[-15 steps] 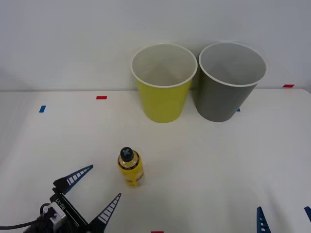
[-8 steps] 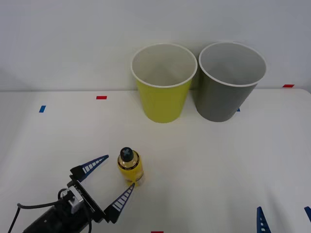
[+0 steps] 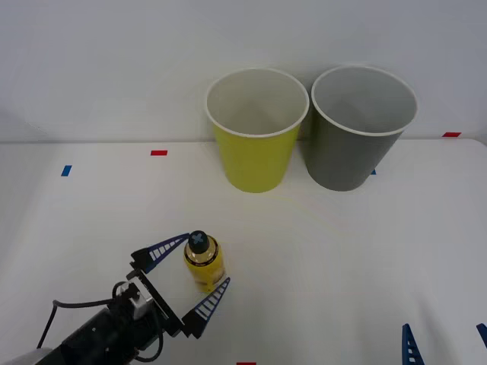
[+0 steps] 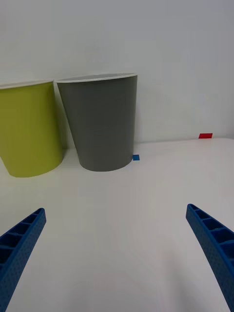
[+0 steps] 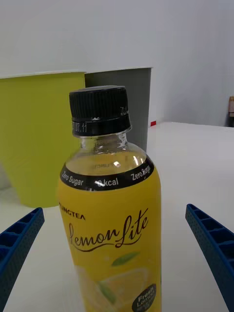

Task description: Put cans in the gray bin and PET bottles in the light green bin.

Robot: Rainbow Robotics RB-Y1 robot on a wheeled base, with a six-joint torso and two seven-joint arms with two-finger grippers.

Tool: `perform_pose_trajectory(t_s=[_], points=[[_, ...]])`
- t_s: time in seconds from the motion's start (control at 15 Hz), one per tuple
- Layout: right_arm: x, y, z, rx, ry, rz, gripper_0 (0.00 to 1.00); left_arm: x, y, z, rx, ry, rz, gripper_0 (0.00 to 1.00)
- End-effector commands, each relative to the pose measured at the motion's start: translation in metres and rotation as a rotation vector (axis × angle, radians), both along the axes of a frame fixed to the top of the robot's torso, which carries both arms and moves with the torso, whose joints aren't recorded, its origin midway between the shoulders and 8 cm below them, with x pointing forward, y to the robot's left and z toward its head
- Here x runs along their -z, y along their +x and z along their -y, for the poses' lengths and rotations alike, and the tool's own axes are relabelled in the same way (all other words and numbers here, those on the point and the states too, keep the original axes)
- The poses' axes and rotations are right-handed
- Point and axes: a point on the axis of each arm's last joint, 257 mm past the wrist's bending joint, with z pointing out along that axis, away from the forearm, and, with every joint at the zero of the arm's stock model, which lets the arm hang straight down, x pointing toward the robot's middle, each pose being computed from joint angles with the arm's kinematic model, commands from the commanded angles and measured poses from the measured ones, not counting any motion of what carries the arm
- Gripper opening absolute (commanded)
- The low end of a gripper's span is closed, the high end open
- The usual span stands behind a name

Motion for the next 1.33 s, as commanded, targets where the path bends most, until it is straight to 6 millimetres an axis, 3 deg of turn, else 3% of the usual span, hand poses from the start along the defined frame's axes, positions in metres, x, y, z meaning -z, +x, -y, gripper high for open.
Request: perform_pose_trajectory(t_s=[0.07, 0.53, 0.93, 1.0, 1.07, 1.13, 1.33], points=[[0.000, 0.000, 0.000, 0.000, 0.000, 0.000, 1.00, -0.003, 0.004, 0.010, 0.005, -0.012, -0.001, 1.00], [0.000, 0.000, 0.000, 0.000, 0.000, 0.000, 1.00, -0.005, 0.014, 0.027, 0.013, -0.016, -0.013, 1.00], [0.000, 0.000, 0.000, 0.000, 0.000, 0.000, 1.00, -0.008, 0.018, 0.029, 0.015, -0.018, -0.014, 0.95], [0.000, 0.000, 0.000, 0.000, 0.000, 0.000, 1.00, -0.008, 0.018, 0.029, 0.015, -0.017, -0.015, 0.82], [0.000, 0.000, 0.000, 0.000, 0.000, 0.000, 1.00, -0.008, 0.018, 0.029, 0.015, -0.016, -0.014, 0.25], [0.000, 0.000, 0.000, 0.000, 0.000, 0.000, 1.00, -0.008, 0.018, 0.029, 0.016, -0.015, -0.013, 0.03], [0.000, 0.000, 0.000, 0.000, 0.000, 0.000, 1.00, -0.008, 0.018, 0.029, 0.017, -0.013, -0.011, 0.00]])
